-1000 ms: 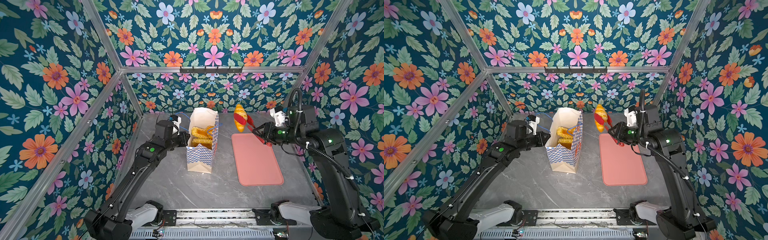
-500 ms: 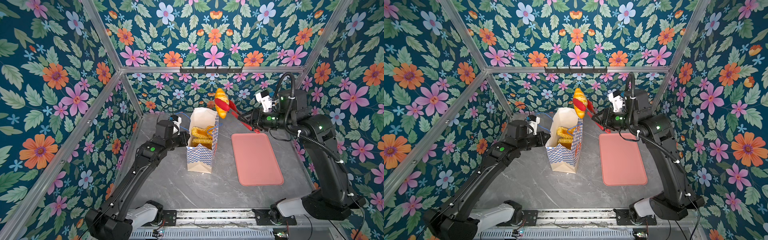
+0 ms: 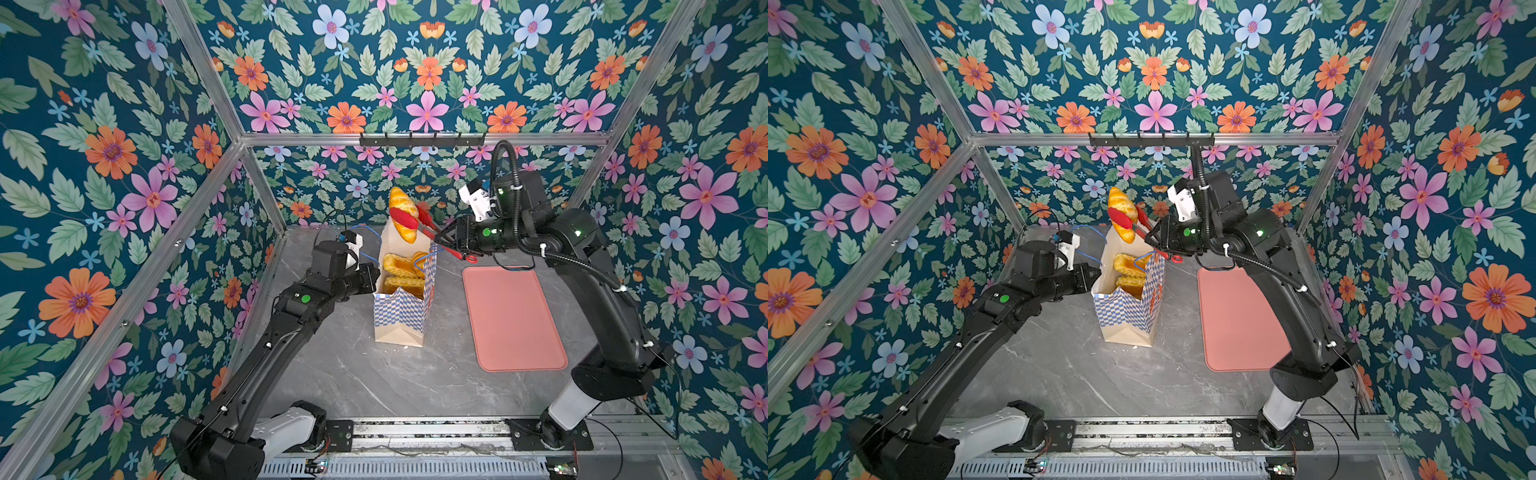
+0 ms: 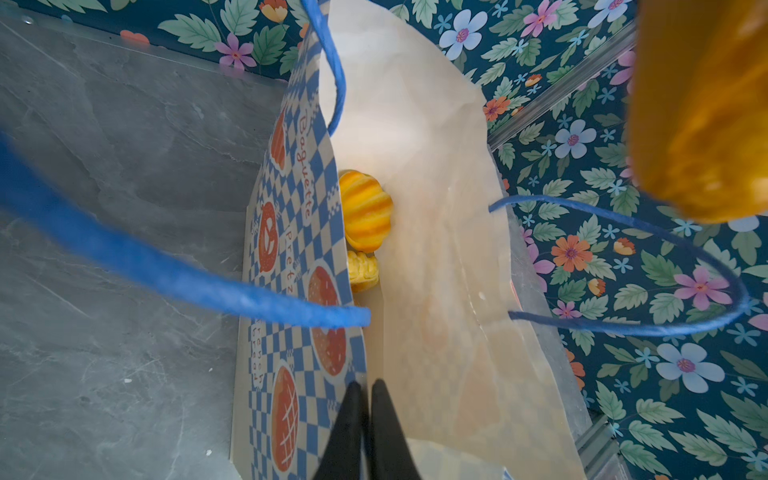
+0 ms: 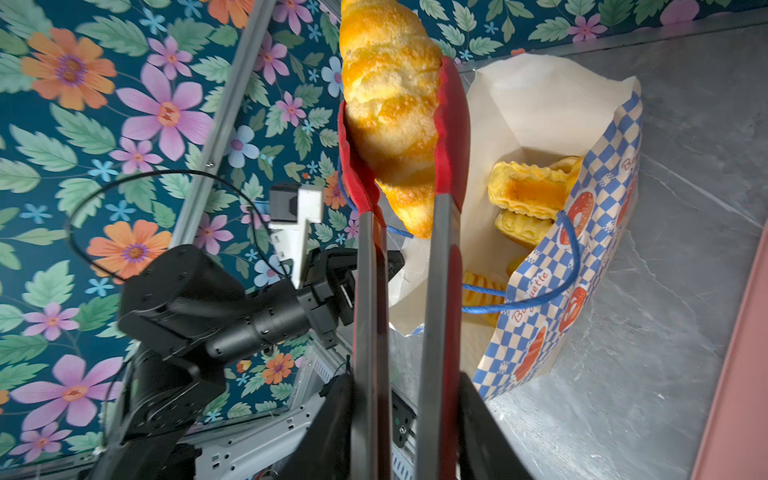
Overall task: Place the fake bread into the paper bag
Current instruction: 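Lift the crinkled bread with the tongs and carry it over the bag, then lower the crinkled bread into the bag and open the tongs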
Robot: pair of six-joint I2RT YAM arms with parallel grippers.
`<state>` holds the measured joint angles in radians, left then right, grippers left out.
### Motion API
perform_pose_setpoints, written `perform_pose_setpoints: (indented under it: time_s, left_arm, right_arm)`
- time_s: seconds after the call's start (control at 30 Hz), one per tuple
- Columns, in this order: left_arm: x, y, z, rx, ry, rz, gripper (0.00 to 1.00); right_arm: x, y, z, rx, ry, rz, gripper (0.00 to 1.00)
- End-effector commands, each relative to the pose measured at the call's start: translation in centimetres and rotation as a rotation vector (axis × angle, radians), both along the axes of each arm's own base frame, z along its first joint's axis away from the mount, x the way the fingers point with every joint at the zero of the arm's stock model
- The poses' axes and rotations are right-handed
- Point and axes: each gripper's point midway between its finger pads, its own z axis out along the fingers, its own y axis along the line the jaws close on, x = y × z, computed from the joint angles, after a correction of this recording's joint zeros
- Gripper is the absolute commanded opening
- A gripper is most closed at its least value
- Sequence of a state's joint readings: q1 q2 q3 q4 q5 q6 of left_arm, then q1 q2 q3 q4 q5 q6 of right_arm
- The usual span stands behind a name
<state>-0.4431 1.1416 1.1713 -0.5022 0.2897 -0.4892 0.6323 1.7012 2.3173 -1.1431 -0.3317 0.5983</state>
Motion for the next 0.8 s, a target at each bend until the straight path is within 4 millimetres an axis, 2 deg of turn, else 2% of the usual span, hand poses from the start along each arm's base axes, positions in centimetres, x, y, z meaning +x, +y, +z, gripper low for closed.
perform_pose_setpoints:
  time_s: [0.0,0.17,0.33,0.57,0.77]
  left_arm:
    - [0.1,-0.1,0.5,-0.010,-0.019,-0.006,0.10]
    - [0.1,-0.1,0.3,-0.011,-0.016,-0.005,0.09]
    - [0.1,-0.2,0.3,-0.013,-0.015,-0.006,0.09]
    - [0.2,-0.2,0.4,-0.013,-0.012,-0.002,0.09]
    - [0.3,-0.2,0.3,-0.012,-0.009,0.000,0.09]
  right_arm:
    - [0.6,-0.1,-0.7,-0.042,-0.021,-0.015,0.39]
    - [0.9,0.1,-2.4,-0.082,0.007,-0.015,0.40]
    - [1.0,0.0,-3.2,-0.102,0.016,-0.019,0.45]
    - [1.0,-0.2,-3.4,-0.115,0.011,-0.020,0.53]
    - [1.1,-0.1,-3.3,-0.117,0.003,-0.016,0.56]
